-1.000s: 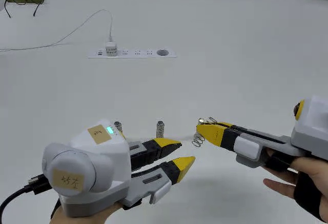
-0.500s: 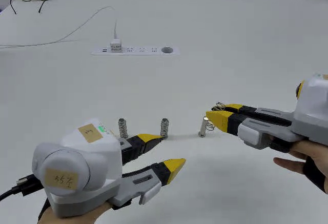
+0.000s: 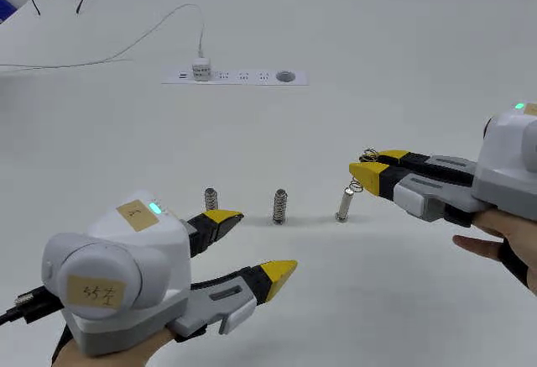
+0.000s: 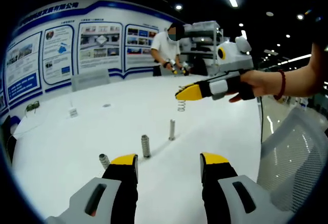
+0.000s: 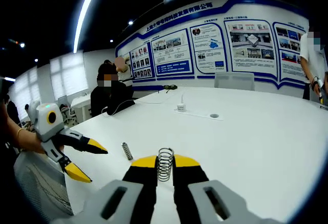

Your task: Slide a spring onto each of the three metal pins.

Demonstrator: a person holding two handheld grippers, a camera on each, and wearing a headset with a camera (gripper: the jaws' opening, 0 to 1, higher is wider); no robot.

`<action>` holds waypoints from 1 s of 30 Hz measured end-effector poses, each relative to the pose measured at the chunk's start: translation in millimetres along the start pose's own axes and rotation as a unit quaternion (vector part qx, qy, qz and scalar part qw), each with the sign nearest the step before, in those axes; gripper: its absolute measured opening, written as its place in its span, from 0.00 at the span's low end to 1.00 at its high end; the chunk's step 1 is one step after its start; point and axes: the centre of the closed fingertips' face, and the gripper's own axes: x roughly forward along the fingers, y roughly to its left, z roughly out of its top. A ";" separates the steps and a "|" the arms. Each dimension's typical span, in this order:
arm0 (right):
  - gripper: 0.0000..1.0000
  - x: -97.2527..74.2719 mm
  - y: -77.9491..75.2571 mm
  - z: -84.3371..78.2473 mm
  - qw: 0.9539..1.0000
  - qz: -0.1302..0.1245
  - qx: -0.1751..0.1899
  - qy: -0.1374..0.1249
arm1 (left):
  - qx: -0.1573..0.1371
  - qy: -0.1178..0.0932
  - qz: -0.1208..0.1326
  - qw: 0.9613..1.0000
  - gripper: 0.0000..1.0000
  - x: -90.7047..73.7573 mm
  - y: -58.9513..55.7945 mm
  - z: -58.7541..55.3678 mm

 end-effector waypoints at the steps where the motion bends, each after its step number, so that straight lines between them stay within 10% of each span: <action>1: 0.12 1.3 -1.3 -0.6 1.000 -0.002 -0.003 0.000 | 0.000 0.001 0.004 1.000 0.51 -0.8 2.3 -0.7; 30: 0.12 23.0 -24.2 -27.4 0.999 -0.036 -0.015 0.023 | -0.041 0.005 0.061 0.997 0.84 -7.2 31.8 -13.7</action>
